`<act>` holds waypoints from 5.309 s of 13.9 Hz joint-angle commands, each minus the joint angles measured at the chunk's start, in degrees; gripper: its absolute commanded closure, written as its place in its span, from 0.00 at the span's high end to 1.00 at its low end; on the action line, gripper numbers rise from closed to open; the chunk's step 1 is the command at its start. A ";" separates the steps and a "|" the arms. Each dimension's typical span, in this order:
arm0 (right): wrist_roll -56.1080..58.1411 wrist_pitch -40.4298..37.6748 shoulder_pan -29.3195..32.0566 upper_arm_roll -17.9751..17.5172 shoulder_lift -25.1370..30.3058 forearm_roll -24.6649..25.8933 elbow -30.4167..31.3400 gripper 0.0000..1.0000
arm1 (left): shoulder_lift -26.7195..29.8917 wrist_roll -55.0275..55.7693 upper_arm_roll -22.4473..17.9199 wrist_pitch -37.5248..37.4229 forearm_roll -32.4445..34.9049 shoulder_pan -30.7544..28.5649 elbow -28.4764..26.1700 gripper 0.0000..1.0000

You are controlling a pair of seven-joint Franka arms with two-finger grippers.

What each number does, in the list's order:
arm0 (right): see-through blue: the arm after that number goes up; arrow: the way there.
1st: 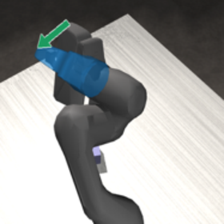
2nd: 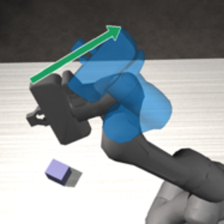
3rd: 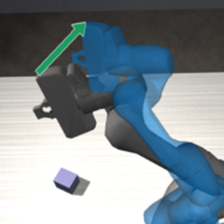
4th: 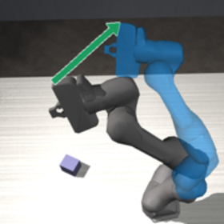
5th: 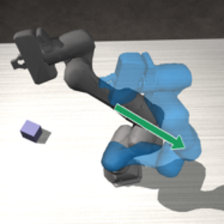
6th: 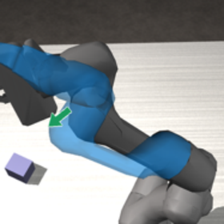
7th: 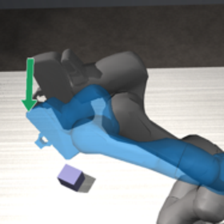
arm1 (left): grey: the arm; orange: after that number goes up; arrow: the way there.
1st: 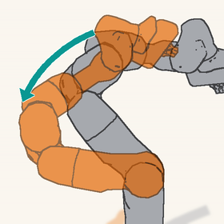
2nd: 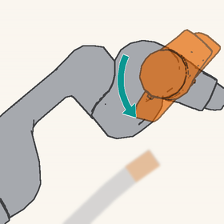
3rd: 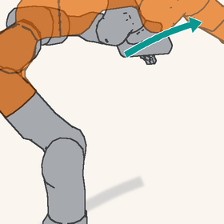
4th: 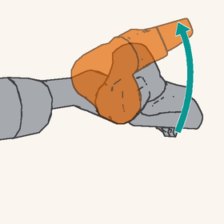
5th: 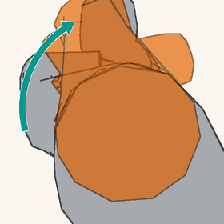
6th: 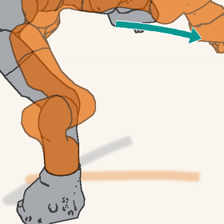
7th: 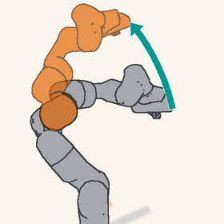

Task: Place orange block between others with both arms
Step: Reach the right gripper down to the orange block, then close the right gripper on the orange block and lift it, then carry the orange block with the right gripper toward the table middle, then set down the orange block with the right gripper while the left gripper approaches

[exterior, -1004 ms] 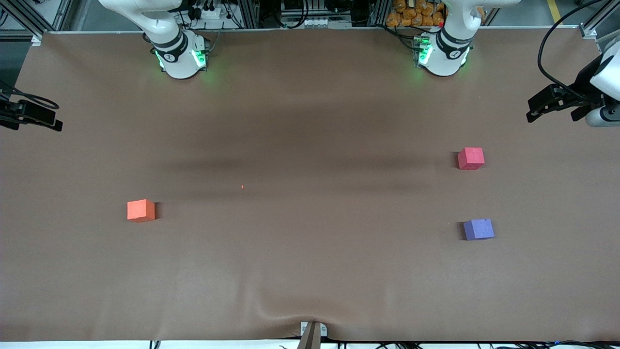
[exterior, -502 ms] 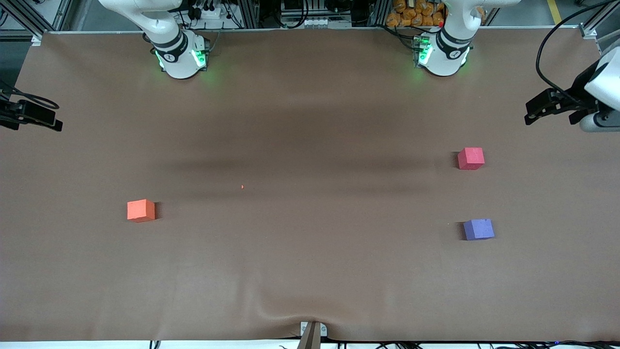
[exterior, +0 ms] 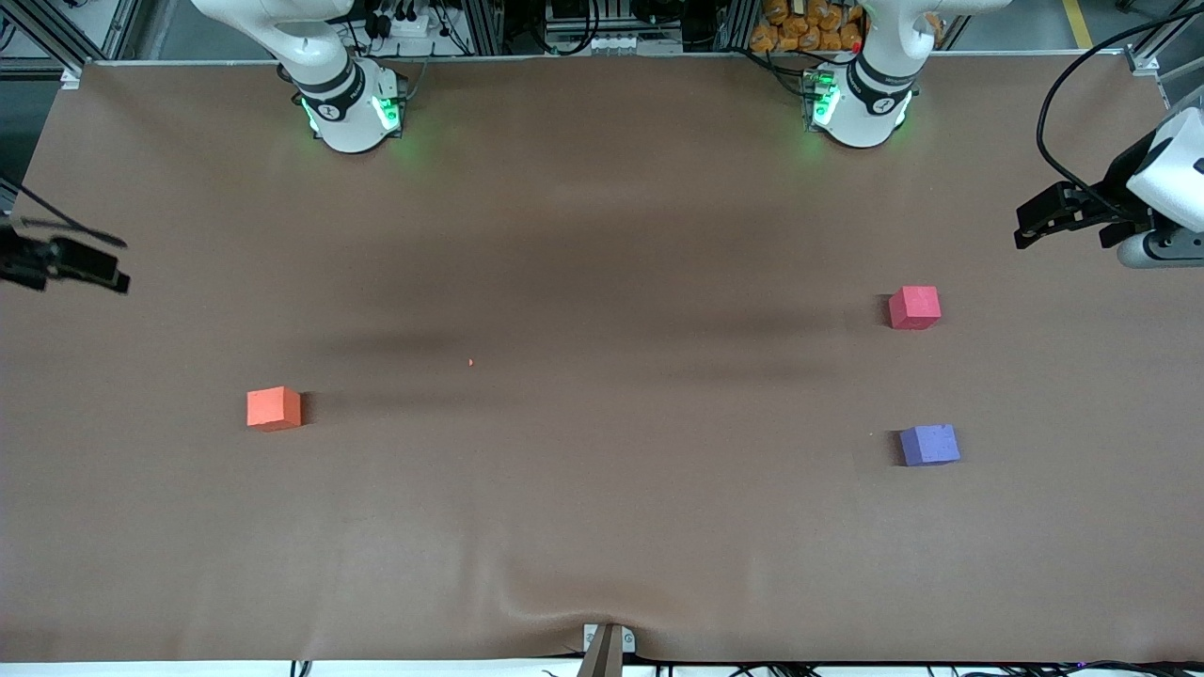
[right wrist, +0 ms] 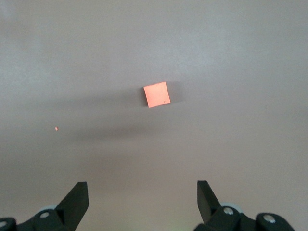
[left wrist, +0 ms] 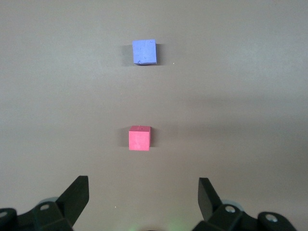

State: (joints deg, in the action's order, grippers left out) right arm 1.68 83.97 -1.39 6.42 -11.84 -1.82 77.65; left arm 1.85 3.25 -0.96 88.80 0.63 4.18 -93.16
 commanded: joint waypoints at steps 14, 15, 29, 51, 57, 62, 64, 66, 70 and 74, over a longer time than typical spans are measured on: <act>9.47 17.72 3.77 -0.53 -27.35 -1.95 2.60 1.00 | -0.53 -0.53 0.34 -0.82 0.95 -0.57 0.61 1.00; 10.09 17.98 3.77 -0.53 -28.14 -2.74 2.86 1.00 | -0.53 -0.44 0.34 -0.73 0.87 -0.57 0.61 1.00; 18.00 27.13 2.53 -1.06 -31.84 -3.89 7.78 1.00 | -1.85 -0.35 0.43 1.28 0.51 0.04 0.97 1.00; -17.56 31.85 -23.37 -5.10 -26.30 -14.85 4.18 0.24 | -1.41 -1.32 0.25 0.85 0.51 -0.66 0.62 1.00; -28.12 39.76 -37.52 -3.70 -30.60 -23.93 4.62 0.33 | -1.58 -0.96 0.08 0.85 0.51 -0.75 0.09 1.00; -32.62 40.84 -41.14 -3.69 -32.72 -26.57 4.71 0.50 | -1.67 -0.35 0.25 0.85 0.51 -1.63 -2.81 1.00; -32.71 41.36 -41.94 -3.69 -33.77 -26.83 4.62 0.62 | -2.11 0.09 0.52 1.28 0.51 -1.02 -3.07 1.00; -32.53 41.54 -42.03 -3.69 -33.77 -26.92 4.71 0.89 | -3.42 0.09 0.69 2.42 0.43 -0.93 -2.81 1.00; -31.66 41.54 -41.24 -3.61 -32.64 -26.22 4.18 1.00 | -5.71 0.00 0.87 3.65 -0.72 0.57 -2.46 1.00; -30.69 37.00 -35.37 -2.91 -25.97 -25.69 4.18 1.00 | -8.17 0.18 0.96 5.41 -0.80 5.30 -1.24 1.00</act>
State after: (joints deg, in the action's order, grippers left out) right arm -30.46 125.15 -40.74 3.41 -42.91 -26.88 80.49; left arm -4.62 3.22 0.02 93.55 0.31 7.37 -96.08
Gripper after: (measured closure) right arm 0.000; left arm 0.000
